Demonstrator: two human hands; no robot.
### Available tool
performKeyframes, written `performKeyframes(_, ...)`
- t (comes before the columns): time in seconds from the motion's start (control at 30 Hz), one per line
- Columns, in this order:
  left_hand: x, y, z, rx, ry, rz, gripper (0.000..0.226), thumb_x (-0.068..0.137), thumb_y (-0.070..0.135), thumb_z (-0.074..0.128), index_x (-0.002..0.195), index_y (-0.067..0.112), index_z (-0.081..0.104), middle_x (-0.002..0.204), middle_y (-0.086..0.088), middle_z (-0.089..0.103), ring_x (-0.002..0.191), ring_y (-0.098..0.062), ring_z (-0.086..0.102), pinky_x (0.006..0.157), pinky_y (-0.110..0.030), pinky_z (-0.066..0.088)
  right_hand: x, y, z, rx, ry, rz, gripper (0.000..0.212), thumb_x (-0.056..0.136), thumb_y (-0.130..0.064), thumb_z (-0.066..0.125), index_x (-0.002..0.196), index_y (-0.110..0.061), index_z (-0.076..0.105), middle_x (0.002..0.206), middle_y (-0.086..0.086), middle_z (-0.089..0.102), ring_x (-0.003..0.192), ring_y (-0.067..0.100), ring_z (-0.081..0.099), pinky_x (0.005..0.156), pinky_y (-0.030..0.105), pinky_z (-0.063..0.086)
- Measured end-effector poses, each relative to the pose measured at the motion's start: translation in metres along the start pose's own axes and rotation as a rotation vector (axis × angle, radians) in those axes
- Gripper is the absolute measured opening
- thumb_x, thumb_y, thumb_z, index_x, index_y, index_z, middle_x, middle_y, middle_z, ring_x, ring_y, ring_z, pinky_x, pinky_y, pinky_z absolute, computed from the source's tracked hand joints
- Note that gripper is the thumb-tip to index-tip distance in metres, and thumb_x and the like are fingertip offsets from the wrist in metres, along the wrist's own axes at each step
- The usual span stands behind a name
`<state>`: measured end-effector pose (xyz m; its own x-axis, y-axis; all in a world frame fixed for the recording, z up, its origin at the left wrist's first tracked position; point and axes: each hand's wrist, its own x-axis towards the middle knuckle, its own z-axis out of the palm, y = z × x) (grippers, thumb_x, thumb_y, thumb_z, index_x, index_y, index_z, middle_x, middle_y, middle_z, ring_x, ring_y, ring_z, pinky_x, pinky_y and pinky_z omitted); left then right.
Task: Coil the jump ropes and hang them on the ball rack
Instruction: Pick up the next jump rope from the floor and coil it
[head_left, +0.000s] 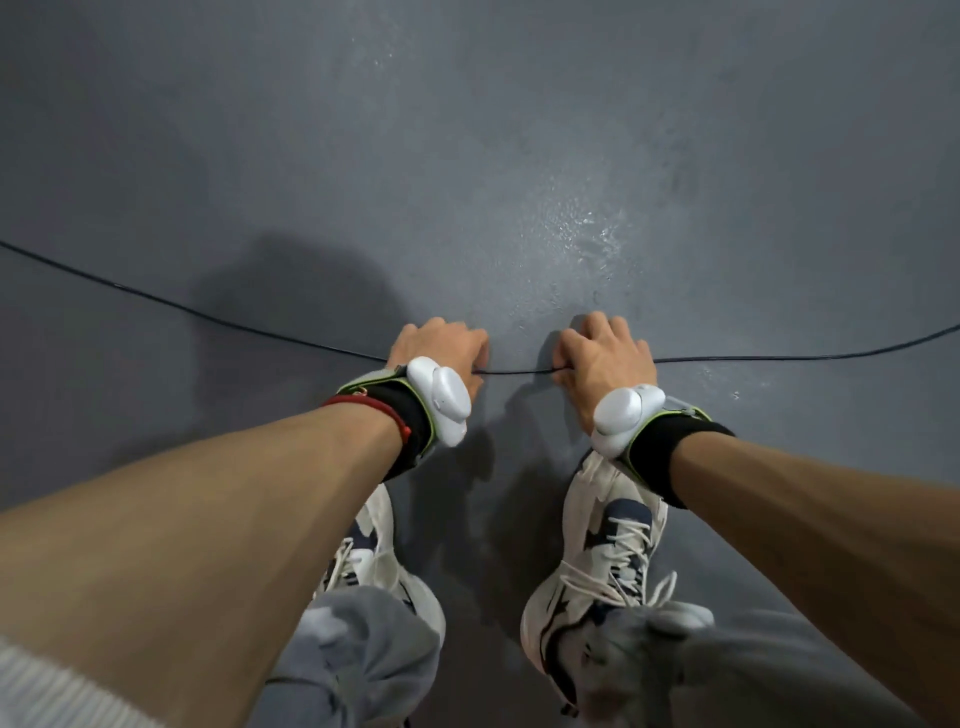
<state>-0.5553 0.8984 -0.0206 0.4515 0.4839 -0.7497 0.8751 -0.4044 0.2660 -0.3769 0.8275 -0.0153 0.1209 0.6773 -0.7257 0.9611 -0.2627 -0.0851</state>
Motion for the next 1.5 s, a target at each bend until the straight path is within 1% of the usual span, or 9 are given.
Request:
performKeyframes(0.1,-0.017,0.009,-0.001,0.047,-0.099,-0.012,0.022,0.086,0.018,0.056,0.105,0.025,0.067,0.112,0.003,0.065,0.113,-0.027,0.053,0.086,-0.034,0.038,-0.017,-0.007,-0.010,0.035,-0.043,-0.034,0.015,0.098,-0.034,0.051,0.106,-0.021,0.053,0.118,0.003,0.057,0.115,0.029,0.048,0.086,0.041,0.034)
performKeyframes(0.4,-0.186,0.048,-0.116,-0.299,-0.041,-0.088,0.020,0.098,0.023,0.050,0.110,0.019,0.066,0.108,-0.007,0.068,0.098,-0.031,0.060,0.069,-0.026,0.032,-0.173,-0.065,-0.142,0.490,-0.089,0.010,0.017,0.098,-0.026,0.054,0.109,-0.013,0.054,0.095,0.009,0.064,0.084,0.030,0.058,0.068,0.029,0.036)
performKeyframes(0.63,-0.392,0.085,-0.294,-0.357,0.138,-0.129,0.020,0.097,0.008,0.046,0.106,0.015,0.062,0.085,0.006,0.054,0.076,-0.019,0.047,0.055,-0.020,0.034,-0.358,-0.113,-0.331,0.317,-0.161,-0.084,0.021,0.100,-0.027,0.045,0.112,-0.017,0.059,0.112,0.010,0.067,0.101,0.033,0.061,0.074,0.030,0.040)
performKeyframes(0.8,-0.537,0.082,-0.381,-0.369,0.263,-0.240,0.023,0.092,0.004,0.045,0.108,0.016,0.057,0.094,0.003,0.062,0.075,-0.027,0.050,0.065,-0.027,0.036,-0.474,-0.152,-0.458,0.192,-0.080,-0.162,0.020,0.098,-0.035,0.046,0.108,-0.024,0.060,0.110,0.006,0.069,0.101,0.033,0.064,0.086,0.035,0.051)
performKeyframes(0.93,-0.606,0.058,-0.410,-0.553,0.515,-0.372,0.013,0.097,0.013,0.042,0.096,0.014,0.055,0.090,-0.018,0.068,0.077,-0.041,0.063,0.066,-0.043,0.055,-0.520,-0.177,-0.506,0.021,-0.062,-0.217,0.023,0.099,-0.029,0.040,0.111,-0.025,0.059,0.116,0.004,0.066,0.107,0.031,0.063,0.077,0.027,0.039)
performKeyframes(1.1,-0.674,0.015,-0.429,-0.636,0.765,-0.503,0.015,0.096,0.008,0.044,0.099,0.007,0.059,0.093,-0.016,0.069,0.084,-0.040,0.064,0.072,-0.043,0.052,-0.557,-0.227,-0.547,-0.086,-0.117,-0.265,0.026,0.094,-0.022,0.039,0.109,-0.030,0.058,0.115,-0.006,0.064,0.110,0.024,0.063,0.080,0.023,0.036)
performKeyframes(1.2,-0.708,-0.010,-0.428,-0.604,0.769,-0.599,0.025,0.101,0.015,0.041,0.107,0.008,0.065,0.108,-0.018,0.067,0.097,-0.040,0.060,0.080,-0.039,0.044,-0.564,-0.267,-0.559,0.106,-0.176,-0.315,0.017,0.091,-0.022,0.043,0.090,-0.028,0.059,0.090,-0.005,0.068,0.088,0.025,0.070,0.077,0.030,0.051)
performKeyframes(1.33,-0.741,-0.029,-0.424,-0.696,0.744,-0.743,0.034,0.105,0.024,0.036,0.125,0.011,0.060,0.126,-0.020,0.058,0.110,-0.040,0.057,0.090,-0.036,0.042,-0.586,-0.333,-0.579,0.416,-0.185,-0.365,0.016,0.095,-0.010,0.048,0.086,-0.012,0.061,0.066,0.003,0.060,0.045,0.017,0.058,0.049,0.025,0.052)
performKeyframes(1.5,-0.749,-0.021,-0.394,-1.238,0.746,-0.958,0.057,0.101,0.044,0.035,0.145,0.008,0.038,0.150,-0.013,0.044,0.135,-0.036,0.045,0.113,-0.047,0.033,-0.633,-0.395,-0.591,0.768,-0.287,-0.364,0.017,0.098,-0.007,0.042,0.092,-0.006,0.058,0.064,0.008,0.049,0.048,0.019,0.045,0.046,0.028,0.053)
